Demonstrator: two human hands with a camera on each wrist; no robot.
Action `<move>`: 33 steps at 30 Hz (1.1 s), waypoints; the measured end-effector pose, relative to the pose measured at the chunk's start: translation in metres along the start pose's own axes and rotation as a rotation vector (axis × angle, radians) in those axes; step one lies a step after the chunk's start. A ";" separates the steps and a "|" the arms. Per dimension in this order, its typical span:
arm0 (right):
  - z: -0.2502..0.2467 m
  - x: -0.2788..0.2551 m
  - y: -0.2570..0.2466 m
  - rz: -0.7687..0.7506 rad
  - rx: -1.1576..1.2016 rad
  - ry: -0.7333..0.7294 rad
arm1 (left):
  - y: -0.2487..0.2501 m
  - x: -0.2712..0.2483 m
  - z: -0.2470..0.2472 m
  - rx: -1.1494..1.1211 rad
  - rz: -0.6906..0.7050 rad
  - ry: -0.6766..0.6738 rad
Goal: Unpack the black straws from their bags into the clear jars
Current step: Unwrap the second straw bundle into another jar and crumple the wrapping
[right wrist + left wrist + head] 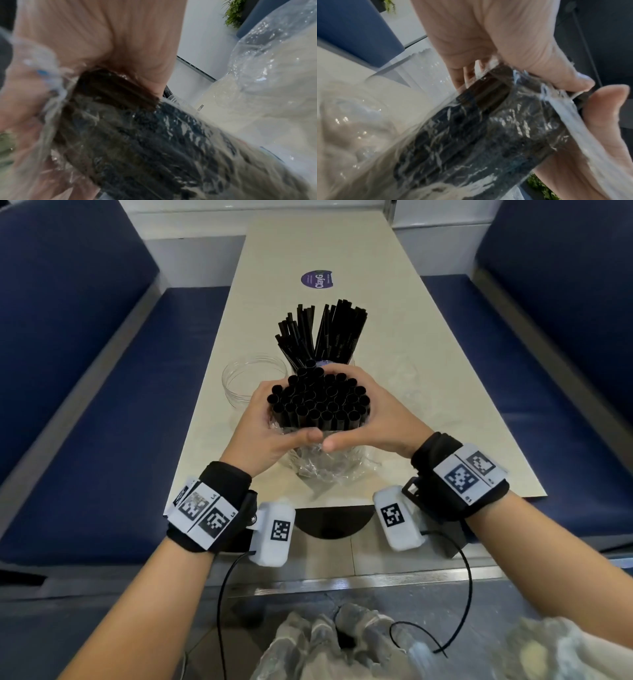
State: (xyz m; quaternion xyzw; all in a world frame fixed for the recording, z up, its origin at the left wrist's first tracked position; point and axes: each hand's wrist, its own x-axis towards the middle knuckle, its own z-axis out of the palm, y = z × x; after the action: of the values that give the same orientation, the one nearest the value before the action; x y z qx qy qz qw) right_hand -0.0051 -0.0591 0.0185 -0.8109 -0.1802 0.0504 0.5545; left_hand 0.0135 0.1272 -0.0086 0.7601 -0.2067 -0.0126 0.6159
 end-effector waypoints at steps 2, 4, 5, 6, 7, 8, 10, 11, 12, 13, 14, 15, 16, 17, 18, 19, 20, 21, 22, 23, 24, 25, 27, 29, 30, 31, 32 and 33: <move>0.001 0.001 0.003 0.016 0.019 0.027 | -0.001 0.001 0.003 -0.091 -0.021 -0.016; 0.001 0.002 0.004 0.010 0.050 0.065 | -0.001 0.005 0.005 -0.092 -0.009 -0.018; 0.002 0.003 0.005 0.003 0.073 0.098 | -0.002 0.007 0.006 -0.065 -0.006 -0.013; 0.002 0.003 0.006 0.000 0.099 0.139 | -0.002 0.008 0.007 -0.034 -0.002 -0.009; 0.002 0.004 0.006 0.005 0.127 0.186 | -0.003 0.009 0.007 -0.007 -0.007 -0.004; 0.002 0.004 0.007 0.009 0.157 0.231 | -0.004 0.009 0.008 0.004 -0.015 0.003; 0.004 0.005 0.011 0.017 0.200 0.268 | -0.006 0.008 0.010 -0.006 -0.027 0.041; 0.005 0.005 0.014 0.020 0.203 0.254 | -0.007 0.008 0.012 -0.009 -0.018 0.068; 0.005 0.004 0.017 0.023 0.194 0.221 | -0.009 0.007 0.014 -0.011 -0.004 0.081; 0.006 0.002 0.019 0.028 0.179 0.181 | -0.010 0.006 0.016 -0.018 0.008 0.074; 0.006 0.001 0.021 0.035 0.164 0.145 | -0.011 0.005 0.018 -0.021 0.014 0.053; 0.007 0.000 0.023 0.044 0.155 0.124 | -0.013 0.004 0.020 -0.011 0.013 0.031; 0.006 -0.001 0.024 0.051 0.148 0.117 | -0.014 0.003 0.021 0.006 0.011 0.013; 0.006 -0.001 0.025 0.054 0.141 0.122 | -0.015 0.004 0.022 0.014 0.012 0.002; 0.005 -0.001 0.026 0.052 0.126 0.128 | -0.015 0.005 0.022 0.017 0.016 -0.004; 0.005 0.000 0.027 0.048 0.115 0.133 | -0.015 0.006 0.022 0.019 0.022 -0.004; 0.005 0.001 0.027 0.045 0.110 0.136 | -0.014 0.006 0.022 0.017 0.026 0.001; 0.004 0.002 0.028 0.043 0.114 0.141 | -0.013 0.007 0.022 0.014 0.036 0.005; 0.004 0.004 0.029 0.043 0.117 0.146 | -0.011 0.007 0.023 0.015 0.047 0.002; 0.004 0.005 0.030 0.043 0.120 0.145 | -0.010 0.006 0.024 0.014 0.053 -0.005; 0.004 0.006 0.032 0.042 0.119 0.138 | -0.010 0.005 0.025 0.010 0.050 -0.008; 0.004 0.007 0.034 0.042 0.116 0.130 | -0.010 0.004 0.026 0.007 0.045 -0.006; 0.005 0.007 0.038 0.044 0.098 0.117 | -0.014 0.001 0.028 -0.005 0.031 0.010; 0.005 0.008 0.043 0.047 0.090 0.110 | -0.019 0.000 0.028 -0.012 0.012 0.025; 0.005 0.008 0.046 0.051 0.088 0.106 | -0.021 0.000 0.028 -0.006 0.003 0.030; 0.005 0.008 0.048 0.058 0.083 0.103 | -0.023 0.001 0.028 0.003 -0.003 0.032; 0.005 0.009 0.050 0.066 0.074 0.101 | -0.024 0.001 0.027 0.009 -0.012 0.030; 0.005 0.010 0.051 0.073 0.068 0.095 | -0.025 0.001 0.027 0.010 -0.026 0.022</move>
State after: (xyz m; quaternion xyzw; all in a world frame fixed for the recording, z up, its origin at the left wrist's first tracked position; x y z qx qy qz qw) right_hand 0.0150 -0.0677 -0.0289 -0.7991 -0.1222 0.0383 0.5874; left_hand 0.0141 0.1054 -0.0381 0.7659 -0.1902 -0.0114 0.6141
